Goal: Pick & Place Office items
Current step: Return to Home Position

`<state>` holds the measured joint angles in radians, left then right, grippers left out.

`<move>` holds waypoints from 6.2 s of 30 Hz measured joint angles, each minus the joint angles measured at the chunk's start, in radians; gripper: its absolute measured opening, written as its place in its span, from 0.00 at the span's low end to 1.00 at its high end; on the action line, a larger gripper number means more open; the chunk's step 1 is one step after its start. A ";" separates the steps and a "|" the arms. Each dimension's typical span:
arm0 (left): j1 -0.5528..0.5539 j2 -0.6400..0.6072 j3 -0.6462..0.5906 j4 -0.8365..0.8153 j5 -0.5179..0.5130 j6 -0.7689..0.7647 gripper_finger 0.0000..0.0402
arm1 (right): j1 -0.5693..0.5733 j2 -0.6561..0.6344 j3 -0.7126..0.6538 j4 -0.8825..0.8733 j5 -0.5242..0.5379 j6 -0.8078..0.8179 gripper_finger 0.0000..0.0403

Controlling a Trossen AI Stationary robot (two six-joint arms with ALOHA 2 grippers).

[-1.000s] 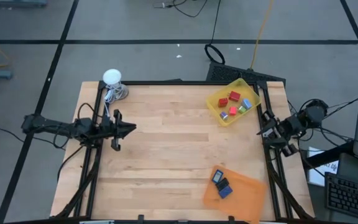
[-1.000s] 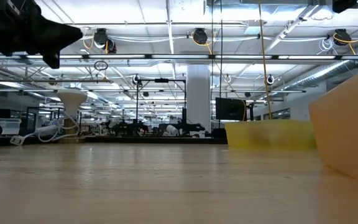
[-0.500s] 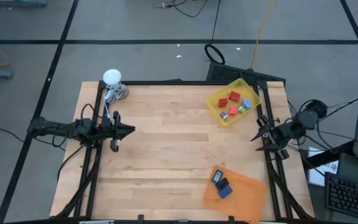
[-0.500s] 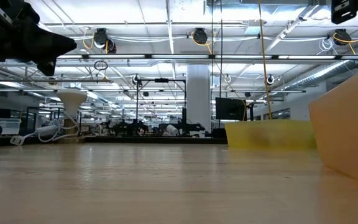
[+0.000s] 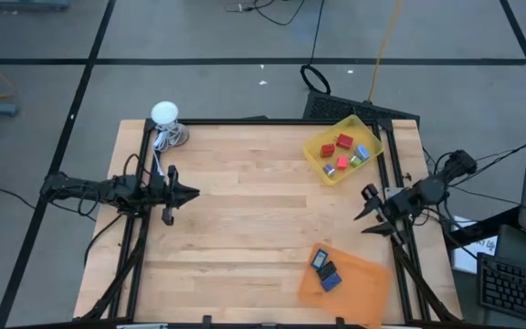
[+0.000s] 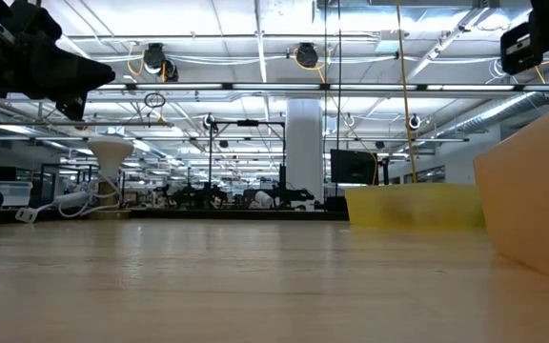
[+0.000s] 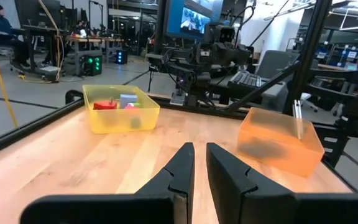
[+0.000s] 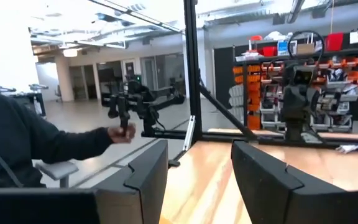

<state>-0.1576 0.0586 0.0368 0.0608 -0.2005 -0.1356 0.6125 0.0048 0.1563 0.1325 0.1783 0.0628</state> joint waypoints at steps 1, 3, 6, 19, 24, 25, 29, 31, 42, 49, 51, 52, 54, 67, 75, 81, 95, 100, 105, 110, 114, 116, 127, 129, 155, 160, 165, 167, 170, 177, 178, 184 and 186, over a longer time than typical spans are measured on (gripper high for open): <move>0.000 0.000 0.000 0.000 0.000 0.007 0.10 | 0.000 0.000 -0.015 0.015 0.000 0.008 0.42; 0.000 0.000 0.000 0.000 -0.002 0.027 0.10 | 0.000 0.000 -0.035 0.023 0.000 0.011 0.42; 0.000 0.000 0.000 0.000 -0.002 0.056 0.10 | -0.001 0.000 -0.057 0.038 0.003 -0.014 0.42; 0.000 0.000 0.000 0.001 -0.002 0.054 0.10 | -0.201 0.000 -0.136 0.126 0.002 -0.051 0.41; 0.000 0.000 0.000 0.001 -0.002 0.054 0.10 | -0.289 0.000 -0.115 -0.039 -0.018 -0.032 0.41; 0.000 0.000 0.000 0.001 -0.002 0.054 0.10 | -0.301 0.000 -0.115 -0.054 -0.041 -0.028 0.41; 0.000 0.000 0.000 0.001 -0.002 0.054 0.10 | -0.338 0.000 -0.115 -0.071 -0.105 -0.036 0.41; 0.000 0.000 0.000 0.002 -0.002 0.054 0.10 | -0.351 0.000 -0.116 -0.071 -0.104 -0.054 0.41; 0.000 0.000 0.000 0.002 -0.002 0.053 0.10 | -0.384 0.000 -0.117 -0.043 -0.100 -0.102 0.41; 0.000 0.000 0.000 0.002 -0.002 0.053 0.10 | -0.384 0.000 -0.117 -0.042 -0.101 -0.102 0.41; 0.000 0.000 0.000 0.002 -0.002 0.053 0.10 | -0.384 0.000 -0.117 -0.041 -0.101 -0.102 0.41; 0.000 0.000 0.000 0.002 -0.002 0.053 0.10 | -0.384 0.000 -0.117 -0.041 -0.101 -0.102 0.41; 0.000 0.000 0.000 0.002 -0.002 0.053 0.10 | -0.384 0.000 -0.117 -0.041 -0.101 -0.102 0.41; 0.000 0.000 0.000 0.002 -0.002 0.053 0.10 | -0.384 0.000 -0.118 -0.040 -0.101 -0.102 0.41; 0.000 0.000 0.000 0.002 -0.002 0.053 0.10 | -0.384 0.000 -0.118 -0.040 -0.101 -0.102 0.41; 0.000 0.000 0.000 0.002 -0.002 0.053 0.10 | -0.384 0.000 -0.118 -0.040 -0.101 -0.102 0.41; 0.000 0.000 0.000 0.002 -0.002 0.053 0.10 | -0.384 0.000 -0.118 -0.040 -0.101 -0.102 0.41; 0.000 0.000 0.000 0.002 -0.003 0.053 0.10 | -0.384 0.000 -0.118 -0.040 -0.101 -0.102 0.41; 0.000 0.000 0.000 0.002 -0.003 0.053 0.10 | -0.384 0.000 -0.118 -0.040 -0.101 -0.102 0.41; 0.000 0.000 0.000 0.002 -0.002 0.053 0.10 | -0.384 0.000 -0.118 -0.040 -0.101 -0.102 0.41; 0.000 0.000 0.000 0.002 -0.003 0.053 0.10 | -0.384 0.000 -0.118 -0.040 -0.101 -0.102 0.41; 0.000 0.000 0.000 0.002 -0.003 0.053 0.10 | -0.384 0.000 -0.118 -0.040 -0.101 -0.102 0.41; 0.000 0.000 0.000 0.002 -0.002 0.053 0.10 | -0.383 0.000 -0.118 -0.039 -0.101 -0.102 0.41; 0.000 0.000 0.000 0.002 -0.002 0.053 0.10 | -0.383 0.000 -0.118 -0.040 -0.101 -0.102 0.41; 0.000 0.000 0.000 0.002 -0.003 0.053 0.10 | -0.383 0.000 -0.118 -0.039 -0.101 -0.102 0.41; 0.000 0.000 0.000 0.002 -0.002 0.053 0.10 | -0.384 0.000 -0.118 -0.039 -0.101 -0.102 0.41; 0.000 0.000 0.000 0.002 -0.003 0.053 0.10 | -0.383 0.000 -0.118 -0.039 -0.102 -0.102 0.41; 0.000 0.000 0.000 0.002 -0.003 0.053 0.10 | -0.383 0.000 -0.118 -0.039 -0.102 -0.102 0.41; 0.000 0.000 0.000 0.002 -0.003 0.053 0.10 | -0.384 0.000 -0.118 -0.039 -0.102 -0.102 0.41; 0.000 0.000 0.000 0.002 -0.003 0.053 0.10 | -0.384 0.000 -0.118 -0.039 -0.102 -0.102 0.41; 0.000 0.000 0.000 0.002 -0.003 0.053 0.10 | -0.383 0.000 -0.118 -0.039 -0.102 -0.102 0.41; 0.000 0.000 0.000 0.002 -0.003 0.053 0.10 | -0.384 0.000 -0.118 -0.040 -0.101 -0.102 0.41; 0.000 0.000 0.000 0.002 -0.003 0.053 0.10 | -0.384 0.000 -0.118 -0.039 -0.102 -0.102 0.41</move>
<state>-0.1577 0.0587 0.0364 0.0628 -0.2031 -0.0822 0.2289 0.0051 0.0385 0.0931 0.0765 -0.0387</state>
